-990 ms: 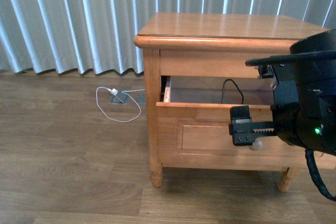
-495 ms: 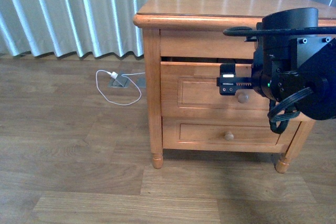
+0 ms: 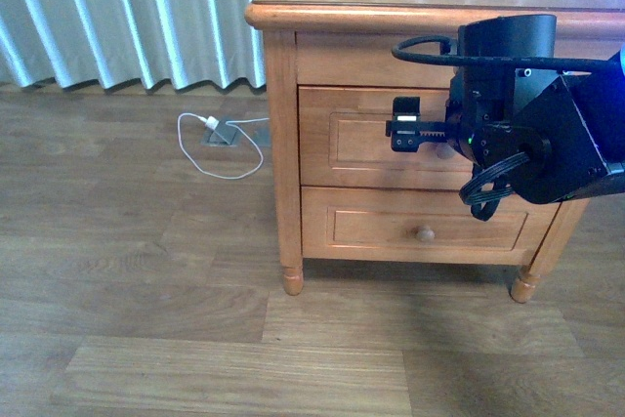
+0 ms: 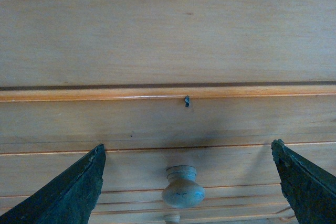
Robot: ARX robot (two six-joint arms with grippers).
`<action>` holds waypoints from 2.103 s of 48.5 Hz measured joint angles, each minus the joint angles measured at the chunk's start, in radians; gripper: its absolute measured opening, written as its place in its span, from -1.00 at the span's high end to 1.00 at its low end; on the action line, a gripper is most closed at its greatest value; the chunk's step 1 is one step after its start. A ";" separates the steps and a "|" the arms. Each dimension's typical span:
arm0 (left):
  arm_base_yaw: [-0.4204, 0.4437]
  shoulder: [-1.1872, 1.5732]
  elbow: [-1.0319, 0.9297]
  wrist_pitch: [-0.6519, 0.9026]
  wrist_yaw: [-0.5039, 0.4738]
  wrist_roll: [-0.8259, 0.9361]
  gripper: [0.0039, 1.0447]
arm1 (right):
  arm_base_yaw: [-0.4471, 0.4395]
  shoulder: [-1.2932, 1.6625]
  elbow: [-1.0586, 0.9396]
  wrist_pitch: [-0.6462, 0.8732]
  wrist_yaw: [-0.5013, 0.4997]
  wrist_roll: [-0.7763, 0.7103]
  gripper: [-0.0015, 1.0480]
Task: Put charger into drawer
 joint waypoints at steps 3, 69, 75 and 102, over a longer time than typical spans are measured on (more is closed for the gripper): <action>0.000 0.000 0.000 0.000 0.000 0.000 -0.89 | -0.001 0.000 0.000 0.001 -0.001 -0.002 -0.83; 0.000 0.000 0.000 0.000 0.000 0.000 -0.89 | -0.189 -1.452 -1.020 -0.442 -0.491 -0.008 -0.83; 0.000 0.000 0.000 0.000 0.000 0.000 -0.89 | -0.293 -1.681 -1.086 -0.614 -0.601 -0.008 -0.83; 0.001 0.000 0.000 0.000 -0.001 0.000 -0.89 | -0.269 -1.935 -1.267 -0.385 -0.347 -0.063 -0.35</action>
